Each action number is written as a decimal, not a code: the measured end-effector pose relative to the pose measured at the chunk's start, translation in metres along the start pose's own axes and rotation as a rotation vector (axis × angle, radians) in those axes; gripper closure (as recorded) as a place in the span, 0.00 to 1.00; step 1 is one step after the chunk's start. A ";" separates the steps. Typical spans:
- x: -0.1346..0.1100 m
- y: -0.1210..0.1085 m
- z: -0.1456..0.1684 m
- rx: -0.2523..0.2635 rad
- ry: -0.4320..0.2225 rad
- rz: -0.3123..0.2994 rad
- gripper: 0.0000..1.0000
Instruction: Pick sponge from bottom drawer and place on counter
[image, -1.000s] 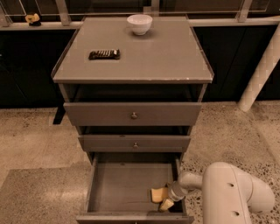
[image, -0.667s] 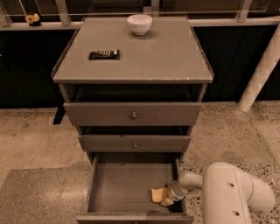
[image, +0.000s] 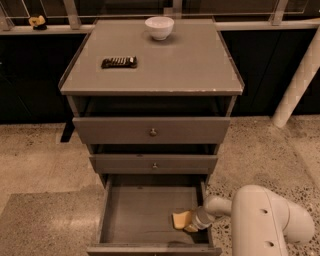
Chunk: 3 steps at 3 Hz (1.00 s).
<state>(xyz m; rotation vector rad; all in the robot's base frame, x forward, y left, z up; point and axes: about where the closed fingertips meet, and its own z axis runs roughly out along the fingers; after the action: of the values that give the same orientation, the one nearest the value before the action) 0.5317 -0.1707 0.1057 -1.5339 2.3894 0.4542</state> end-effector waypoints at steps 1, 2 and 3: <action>-0.002 0.000 -0.004 0.000 0.000 0.000 1.00; -0.011 0.006 -0.022 0.022 0.016 -0.013 1.00; -0.050 -0.025 -0.081 0.163 0.065 -0.078 1.00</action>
Offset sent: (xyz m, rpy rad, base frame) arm -0.0140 0.0160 0.1658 -0.1840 -0.1373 0.0336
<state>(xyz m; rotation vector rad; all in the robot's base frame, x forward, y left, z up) 0.5708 -0.1711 0.1958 -1.5832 2.3396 0.1910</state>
